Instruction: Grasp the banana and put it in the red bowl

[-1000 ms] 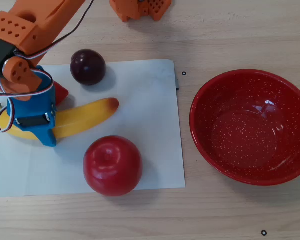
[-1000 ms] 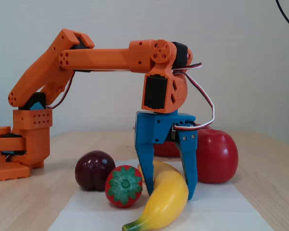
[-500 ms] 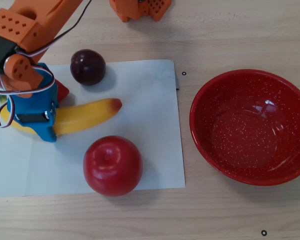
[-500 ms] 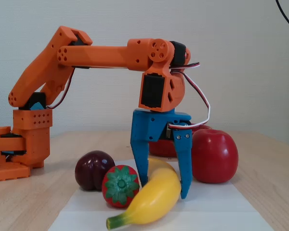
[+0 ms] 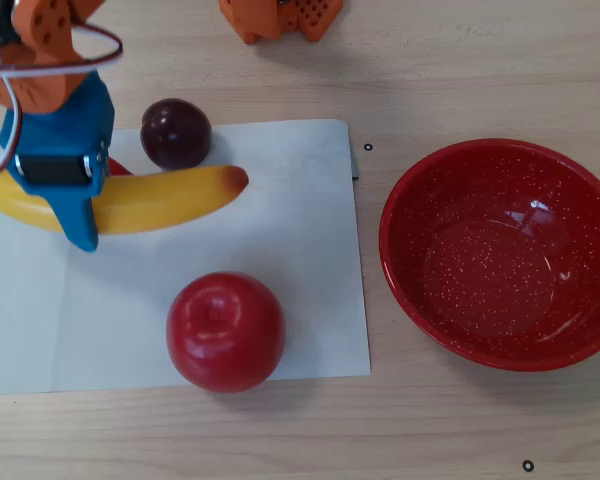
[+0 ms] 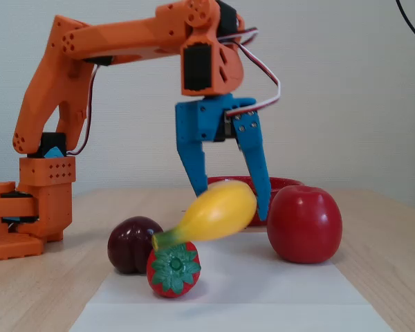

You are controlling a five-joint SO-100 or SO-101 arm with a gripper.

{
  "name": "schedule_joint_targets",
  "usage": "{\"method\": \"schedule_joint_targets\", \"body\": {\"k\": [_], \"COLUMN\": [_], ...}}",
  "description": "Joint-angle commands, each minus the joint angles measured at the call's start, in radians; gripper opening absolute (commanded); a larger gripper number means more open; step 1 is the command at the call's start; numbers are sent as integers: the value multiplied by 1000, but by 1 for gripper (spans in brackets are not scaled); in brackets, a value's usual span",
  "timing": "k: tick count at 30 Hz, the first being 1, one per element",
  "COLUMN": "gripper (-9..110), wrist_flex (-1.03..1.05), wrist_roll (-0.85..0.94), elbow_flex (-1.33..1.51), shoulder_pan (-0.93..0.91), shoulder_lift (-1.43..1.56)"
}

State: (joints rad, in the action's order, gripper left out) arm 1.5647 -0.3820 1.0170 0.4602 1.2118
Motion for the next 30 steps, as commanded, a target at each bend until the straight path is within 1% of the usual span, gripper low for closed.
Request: {"method": "schedule_joint_targets", "body": {"k": [1, 7, 14, 20, 30], "gripper": [0, 0, 0, 0, 0], "wrist_flex": [-37, -35, 20, 112, 129], "wrist_roll": [14, 20, 61, 149, 304], "elbow_flex": [-9, 158, 256, 179, 51], "shoulder_pan": [-41, -87, -173, -296, -592], "shoulder_lift": [244, 449, 629, 643, 641]}}
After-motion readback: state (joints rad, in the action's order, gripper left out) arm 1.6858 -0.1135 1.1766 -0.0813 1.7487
